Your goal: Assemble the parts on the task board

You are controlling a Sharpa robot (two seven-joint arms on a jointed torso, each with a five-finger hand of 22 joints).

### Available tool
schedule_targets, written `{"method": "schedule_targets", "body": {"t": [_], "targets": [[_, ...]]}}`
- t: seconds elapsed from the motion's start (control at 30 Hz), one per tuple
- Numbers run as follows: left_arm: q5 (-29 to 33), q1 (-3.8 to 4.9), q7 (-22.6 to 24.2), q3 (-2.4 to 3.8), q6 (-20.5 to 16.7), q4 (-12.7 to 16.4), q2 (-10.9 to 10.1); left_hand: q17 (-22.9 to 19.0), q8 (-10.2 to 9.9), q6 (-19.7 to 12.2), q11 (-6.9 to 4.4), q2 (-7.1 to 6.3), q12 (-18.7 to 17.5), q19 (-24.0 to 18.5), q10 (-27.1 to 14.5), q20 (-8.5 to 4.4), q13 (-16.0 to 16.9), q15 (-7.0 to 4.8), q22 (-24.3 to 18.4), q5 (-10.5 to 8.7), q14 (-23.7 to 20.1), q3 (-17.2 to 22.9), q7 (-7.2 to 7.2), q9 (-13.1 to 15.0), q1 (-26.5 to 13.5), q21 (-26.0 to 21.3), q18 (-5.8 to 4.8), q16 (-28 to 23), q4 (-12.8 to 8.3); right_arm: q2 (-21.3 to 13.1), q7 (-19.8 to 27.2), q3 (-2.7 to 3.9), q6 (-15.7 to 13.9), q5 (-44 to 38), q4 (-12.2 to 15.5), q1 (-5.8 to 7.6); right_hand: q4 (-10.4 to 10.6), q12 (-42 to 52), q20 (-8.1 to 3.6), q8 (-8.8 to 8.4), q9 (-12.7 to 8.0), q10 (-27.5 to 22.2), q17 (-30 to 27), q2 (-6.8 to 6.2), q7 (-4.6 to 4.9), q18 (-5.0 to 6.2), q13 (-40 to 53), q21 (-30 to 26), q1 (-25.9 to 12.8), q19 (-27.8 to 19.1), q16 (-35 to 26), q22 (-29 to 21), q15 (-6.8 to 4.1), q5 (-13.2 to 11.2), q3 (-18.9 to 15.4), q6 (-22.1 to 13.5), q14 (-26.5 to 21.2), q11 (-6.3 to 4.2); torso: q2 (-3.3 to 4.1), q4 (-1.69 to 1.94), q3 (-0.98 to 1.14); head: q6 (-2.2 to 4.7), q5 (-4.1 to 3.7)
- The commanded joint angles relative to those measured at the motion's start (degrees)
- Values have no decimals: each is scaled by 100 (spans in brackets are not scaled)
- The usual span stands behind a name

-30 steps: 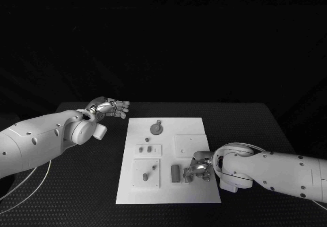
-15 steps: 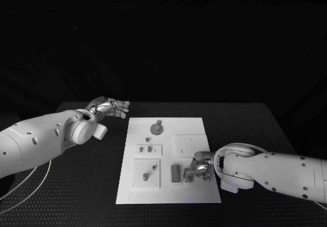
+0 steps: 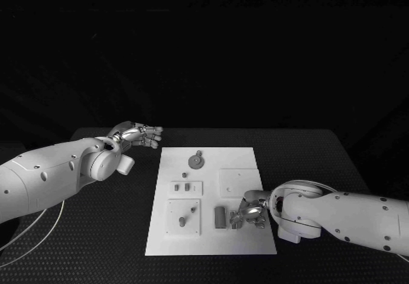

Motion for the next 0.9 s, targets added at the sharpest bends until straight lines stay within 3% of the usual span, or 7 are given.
{"method": "schedule_targets", "body": {"t": [0.03,0.37,0.57,0.67,0.8,0.83,0.9], "targets": [[-25,10,31,3,35,7,6,10,18,-48,2,-30,18,28,-3,-4,-8,4,6,-30,25,6,3,-8,18,-35,66,-41,-3,-5,87,3,8,-11,5,-4,41,-10,4,22,-5,10,-4,-50,74,66,-5,-33,1,22,-25,81,-44,3,-3,-76,15,-15,0,1,0,-2,-2],[-25,10,44,3,31,3,7,13,19,-48,2,-31,19,29,-3,-4,-8,3,7,-30,26,8,3,-9,21,-36,66,-44,-4,-78,197,15,-118,-47,-73,-2,-9,-4,-9,27,-15,14,-3,-104,77,66,-4,-24,86,31,-22,89,-43,-2,13,-97,22,-13,0,-1,-2,21,-8],[-24,10,78,4,-13,-17,22,15,20,-48,2,-33,20,29,-2,-4,-8,3,8,-30,27,9,3,-9,22,-36,66,-45,-5,-130,1029,52,-789,7,-291,73,-85,6,-18,24,-26,16,-5,-262,86,66,-1,-19,178,49,-20,89,-36,-1,10,-137,35,-5,-7,-3,-3,85,-36],[-3,10,119,4,-63,-29,38,20,24,-42,-1,-29,24,32,5,-5,-6,2,10,-30,32,12,1,-8,26,-36,66,-46,-5,-94,1585,93,-1181,341,-619,120,-147,11,-23,6,-33,15,-5,-327,96,66,3,-18,244,51,-21,91,-34,-1,15,-183,38,2,-15,-3,-8,165,-72],[57,10,163,5,-83,-63,74,33,39,-19,-11,-10,36,46,30,-10,-1,-4,16,-29,50,22,-9,-3,43,-32,69,-45,-12,-51,2477,164,-1368,905,-1068,189,-196,20,-20,5,-29,7,-6,-343,118,66,10,-21,307,54,-24,88,-14,-4,15,-214,37,24,-25,0,-12,290,-123],[57,10,177,6,-66,-75,84,42,54,6,-22,6,46,55,54,-12,4,-8,21,-29,60,28,-20,2,56,-31,70,-47,-20,-25,2719,179,-1365,1039,-1220,219,-235,18,-21,6,-26,-2,-7,-288,121,66,11,-25,359,45,-30,89,-11,-5,30,-220,28,27,-24,3,-10,348,-198],[65,10,217,10,-57,-110,116,53,78,47,-39,36,63,63,96,-15,13,-11,27,-29,70,36,-38,10,70,-30,69,-52,-26,51,3133,236,-1341,1301,-1601,250,-332,19,-10,21,-14,-22,-7,-170,128,66,17,-30,446,28,-40,92,-2,-11,26,-223,7,34,-41,10,-14,466,-244]]}}
